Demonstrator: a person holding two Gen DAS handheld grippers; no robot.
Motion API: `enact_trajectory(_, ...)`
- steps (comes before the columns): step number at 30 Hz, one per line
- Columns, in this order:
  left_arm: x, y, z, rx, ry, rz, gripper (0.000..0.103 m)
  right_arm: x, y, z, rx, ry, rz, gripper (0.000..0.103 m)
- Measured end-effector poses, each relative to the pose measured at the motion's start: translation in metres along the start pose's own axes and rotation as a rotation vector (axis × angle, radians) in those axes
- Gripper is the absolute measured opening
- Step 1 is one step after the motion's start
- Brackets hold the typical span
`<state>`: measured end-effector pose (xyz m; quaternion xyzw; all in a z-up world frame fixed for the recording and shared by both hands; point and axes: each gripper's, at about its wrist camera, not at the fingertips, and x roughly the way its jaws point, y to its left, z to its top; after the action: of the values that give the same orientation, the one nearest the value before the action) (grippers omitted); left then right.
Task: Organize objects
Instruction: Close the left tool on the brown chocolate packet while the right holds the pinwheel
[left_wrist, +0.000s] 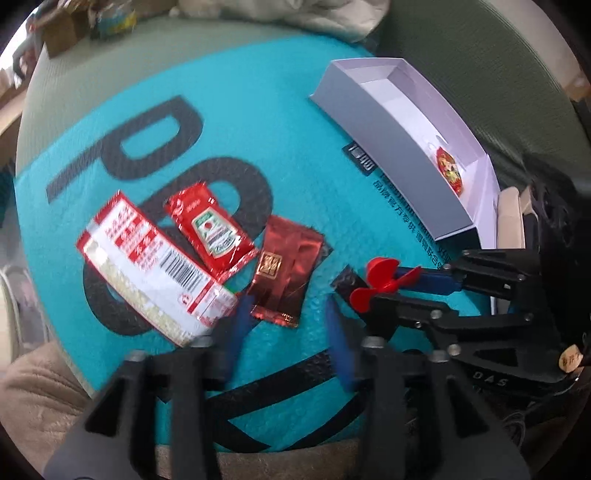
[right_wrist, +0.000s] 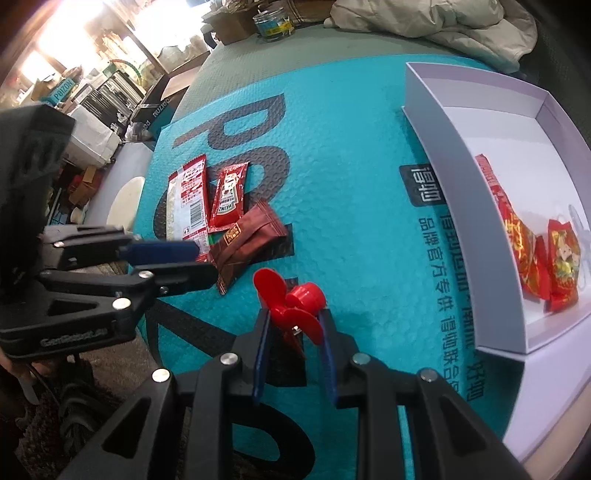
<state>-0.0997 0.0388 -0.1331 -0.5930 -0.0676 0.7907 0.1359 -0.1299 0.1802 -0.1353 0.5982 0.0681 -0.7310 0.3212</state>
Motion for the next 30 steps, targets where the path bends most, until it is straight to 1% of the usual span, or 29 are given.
enact_trajectory(1,0.000,-0.002,0.001,0.013,-0.003,0.013,0.062,0.000,0.000,0.000,0.000,0.001,0.000,0.025)
enact_trajectory(4,0.003,-0.006,0.008,0.038,-0.007,0.034,0.062,0.000,-0.002,0.001,0.006,-0.001,-0.004,0.025)
enact_trajectory(6,0.007,-0.004,0.014,0.047,0.011,0.034,0.062,-0.001,-0.005,0.001,0.010,-0.003,-0.009,0.025)
enact_trajectory(7,0.005,0.000,0.015,0.049,0.022,0.033,0.062,-0.001,-0.006,0.002,0.015,-0.004,-0.010,0.025)
enact_trajectory(9,0.018,0.001,0.019,0.054,0.059,0.013,0.062,-0.001,-0.009,0.002,0.023,-0.001,-0.012,0.025)
enact_trajectory(11,0.033,0.001,0.021,0.062,0.119,-0.011,0.062,0.000,-0.011,0.003,0.028,-0.001,-0.009,0.025)
enact_trajectory(14,0.039,-0.009,0.023,0.156,0.130,0.033,0.063,0.001,-0.012,0.003,0.027,0.001,-0.005,0.025)
enact_trajectory(16,0.042,-0.014,0.023,0.189,0.128,0.060,0.064,0.002,-0.012,0.002,0.025,0.001,-0.004,0.025)
enact_trajectory(18,0.042,-0.017,0.022,0.214,0.108,0.073,0.063,0.002,-0.012,0.002,0.025,0.001,-0.002,0.025)
enact_trajectory(20,0.040,-0.014,0.022,0.194,0.083,0.067,0.057,0.002,-0.011,0.002,0.027,0.001,-0.001,0.025)
enact_trajectory(21,0.038,-0.012,0.023,0.178,0.065,0.069,0.039,0.002,-0.011,0.002,0.026,0.000,-0.001,0.025)
enact_trajectory(22,0.036,-0.010,0.023,0.171,0.056,0.063,0.033,0.002,-0.010,0.002,0.024,0.000,-0.003,0.025)
enact_trajectory(26,0.033,-0.012,0.023,0.181,0.056,0.029,0.032,-0.003,-0.004,0.003,0.001,-0.007,0.000,0.025)
enact_trajectory(30,0.020,-0.010,0.023,0.130,0.045,-0.016,0.032,-0.014,0.004,0.004,-0.036,-0.028,-0.012,0.025)
